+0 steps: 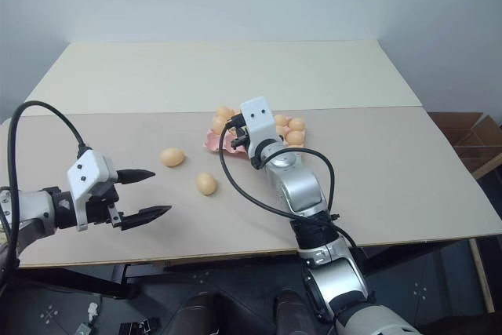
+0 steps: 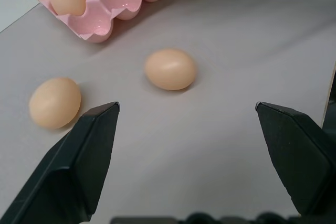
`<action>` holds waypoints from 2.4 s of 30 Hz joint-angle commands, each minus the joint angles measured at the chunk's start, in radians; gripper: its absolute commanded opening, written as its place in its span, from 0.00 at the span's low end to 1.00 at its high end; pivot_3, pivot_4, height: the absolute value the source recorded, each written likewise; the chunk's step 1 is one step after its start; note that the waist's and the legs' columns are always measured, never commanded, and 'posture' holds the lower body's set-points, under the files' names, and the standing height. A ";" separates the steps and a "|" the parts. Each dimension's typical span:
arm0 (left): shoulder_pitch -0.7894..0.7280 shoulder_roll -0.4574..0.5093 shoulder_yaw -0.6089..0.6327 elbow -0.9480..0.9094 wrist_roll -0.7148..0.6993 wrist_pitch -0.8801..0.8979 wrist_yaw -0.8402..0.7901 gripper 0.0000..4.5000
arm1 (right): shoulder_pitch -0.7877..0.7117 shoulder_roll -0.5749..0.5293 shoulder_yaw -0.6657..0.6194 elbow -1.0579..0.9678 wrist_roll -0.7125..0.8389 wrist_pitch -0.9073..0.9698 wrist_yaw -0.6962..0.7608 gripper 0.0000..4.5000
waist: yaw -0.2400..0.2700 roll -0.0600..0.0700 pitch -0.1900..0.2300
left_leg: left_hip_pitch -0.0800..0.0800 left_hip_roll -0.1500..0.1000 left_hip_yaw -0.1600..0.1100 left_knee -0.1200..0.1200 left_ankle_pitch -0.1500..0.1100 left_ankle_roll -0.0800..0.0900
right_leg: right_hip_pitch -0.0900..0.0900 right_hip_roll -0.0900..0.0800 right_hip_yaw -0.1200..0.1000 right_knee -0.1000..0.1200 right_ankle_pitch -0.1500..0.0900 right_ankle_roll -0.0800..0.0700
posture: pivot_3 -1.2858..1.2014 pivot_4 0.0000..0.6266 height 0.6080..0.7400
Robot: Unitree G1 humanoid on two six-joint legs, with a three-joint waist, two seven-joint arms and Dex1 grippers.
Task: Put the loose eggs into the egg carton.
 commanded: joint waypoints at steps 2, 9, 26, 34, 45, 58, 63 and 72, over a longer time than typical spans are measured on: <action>-0.003 0.000 0.026 -0.036 -0.016 0.002 0.016 1.00 | -0.026 0.006 0.002 0.042 -0.043 -0.095 -0.004 0.42 | 0.000 0.000 0.000 | 0.000 0.000 0.000 0.000 0.000 0.000 | 0.000 0.000 0.000 0.000 0.000 0.000 | 0.52 0.24 1.00; -0.003 -0.002 0.024 -0.034 -0.022 -0.003 0.024 1.00 | 0.002 -0.005 0.002 0.020 -0.075 -0.120 0.005 0.96 | 0.000 0.000 0.000 | 0.000 0.000 0.000 0.000 0.000 0.000 | 0.000 0.000 0.000 0.000 0.000 0.000 | 0.52 0.24 1.00; 0.087 -0.054 0.107 -0.086 -0.026 0.056 0.128 1.00 | 0.379 -0.306 -0.176 -0.725 0.212 -0.014 0.332 0.99 | 0.005 0.000 0.000 | 0.001 0.000 0.000 0.000 0.000 0.000 | 0.001 0.000 0.000 -0.001 0.000 0.000 | 0.52 0.24 1.00; 0.165 -0.119 0.111 -0.170 -0.034 0.119 0.216 1.00 | 0.637 -0.586 -0.434 -0.906 0.589 0.047 0.641 0.99 | 0.011 -0.002 0.001 | 0.002 0.000 0.000 0.000 0.000 0.000 | 0.003 -0.001 0.000 -0.002 -0.001 -0.001 | 0.52 0.24 1.00; 0.223 -0.269 -0.095 -0.341 0.031 0.212 0.456 1.00 | 0.862 -0.838 -0.692 -0.983 0.872 0.087 0.734 0.99 | 0.034 -0.004 0.001 | 0.003 0.000 0.000 0.001 0.000 0.000 | 0.005 -0.001 0.001 -0.003 -0.001 -0.001 | 0.52 0.24 1.00; -0.066 -0.428 -0.392 -0.222 0.186 0.299 0.661 1.00 | 0.848 -0.870 -0.651 -0.992 0.893 0.051 0.692 0.99 | 0.049 -0.005 0.000 | 0.002 -0.001 -0.001 0.002 0.000 0.000 | 0.006 0.000 0.000 -0.004 -0.002 0.002 | 0.52 0.24 1.00; -0.187 -0.471 -0.427 -0.128 0.203 0.314 0.654 1.00 | 0.824 -0.877 -0.629 -0.989 0.897 0.042 0.680 0.99 | 0.049 -0.005 0.000 | 0.002 -0.001 -0.001 0.003 0.000 0.000 | 0.006 0.000 0.001 -0.004 -0.001 0.002 | 0.52 0.24 1.00; -0.299 -0.521 -0.478 0.008 0.235 0.306 0.640 1.00 | 0.811 -0.883 -0.603 -0.993 0.892 0.034 0.674 0.99 | 0.055 -0.006 0.000 | 0.002 -0.002 -0.002 0.003 0.000 0.000 | 0.006 0.000 0.000 -0.004 0.000 0.001 | 0.52 0.24 1.00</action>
